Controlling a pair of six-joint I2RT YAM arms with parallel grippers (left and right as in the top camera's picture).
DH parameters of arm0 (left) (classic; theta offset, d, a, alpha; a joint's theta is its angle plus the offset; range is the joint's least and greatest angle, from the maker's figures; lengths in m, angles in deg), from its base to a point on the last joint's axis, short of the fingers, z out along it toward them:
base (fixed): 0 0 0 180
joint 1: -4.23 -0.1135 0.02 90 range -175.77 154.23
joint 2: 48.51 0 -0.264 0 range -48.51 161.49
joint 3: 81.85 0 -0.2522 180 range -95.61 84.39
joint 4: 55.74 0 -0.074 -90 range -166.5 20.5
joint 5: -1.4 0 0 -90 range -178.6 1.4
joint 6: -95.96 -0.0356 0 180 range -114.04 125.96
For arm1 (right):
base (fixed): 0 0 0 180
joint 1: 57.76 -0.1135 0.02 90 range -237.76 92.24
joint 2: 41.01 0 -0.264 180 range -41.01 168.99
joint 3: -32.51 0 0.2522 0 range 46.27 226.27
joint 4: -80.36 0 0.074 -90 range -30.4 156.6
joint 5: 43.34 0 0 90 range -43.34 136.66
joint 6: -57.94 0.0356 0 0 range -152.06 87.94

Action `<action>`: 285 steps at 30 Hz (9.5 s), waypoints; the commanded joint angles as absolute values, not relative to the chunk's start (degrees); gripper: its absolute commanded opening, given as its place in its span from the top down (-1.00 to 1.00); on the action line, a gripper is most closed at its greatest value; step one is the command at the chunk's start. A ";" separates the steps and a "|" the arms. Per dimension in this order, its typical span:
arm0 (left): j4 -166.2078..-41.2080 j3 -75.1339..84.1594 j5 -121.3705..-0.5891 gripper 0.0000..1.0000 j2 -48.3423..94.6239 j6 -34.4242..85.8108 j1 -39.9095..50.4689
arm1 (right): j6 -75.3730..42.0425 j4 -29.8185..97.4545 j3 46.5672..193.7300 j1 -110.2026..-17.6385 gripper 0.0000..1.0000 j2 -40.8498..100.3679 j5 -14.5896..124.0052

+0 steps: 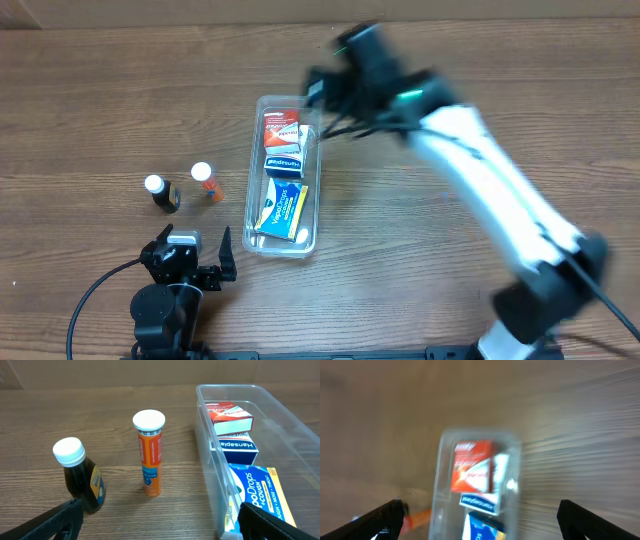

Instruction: Pack container

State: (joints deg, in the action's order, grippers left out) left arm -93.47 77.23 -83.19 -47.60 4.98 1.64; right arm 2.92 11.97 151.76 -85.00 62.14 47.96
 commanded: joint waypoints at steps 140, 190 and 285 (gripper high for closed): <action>-125.62 -1.59 -93.04 0.15 52.44 49.66 34.03 | 4.84 -4.05 153.49 -52.48 -1.00 57.13 54.28; -153.40 -16.45 -91.30 -0.36 63.81 21.14 3.56 | 4.84 -4.05 153.49 -52.48 -1.00 57.13 54.28; -166.30 -61.54 -93.04 -1.00 36.00 12.37 16.26 | 4.84 -4.05 153.49 -52.48 -1.00 57.13 54.28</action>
State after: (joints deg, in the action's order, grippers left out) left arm -166.21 -61.45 -93.94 36.57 18.29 16.24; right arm 4.80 -4.20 153.25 -52.54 57.79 54.00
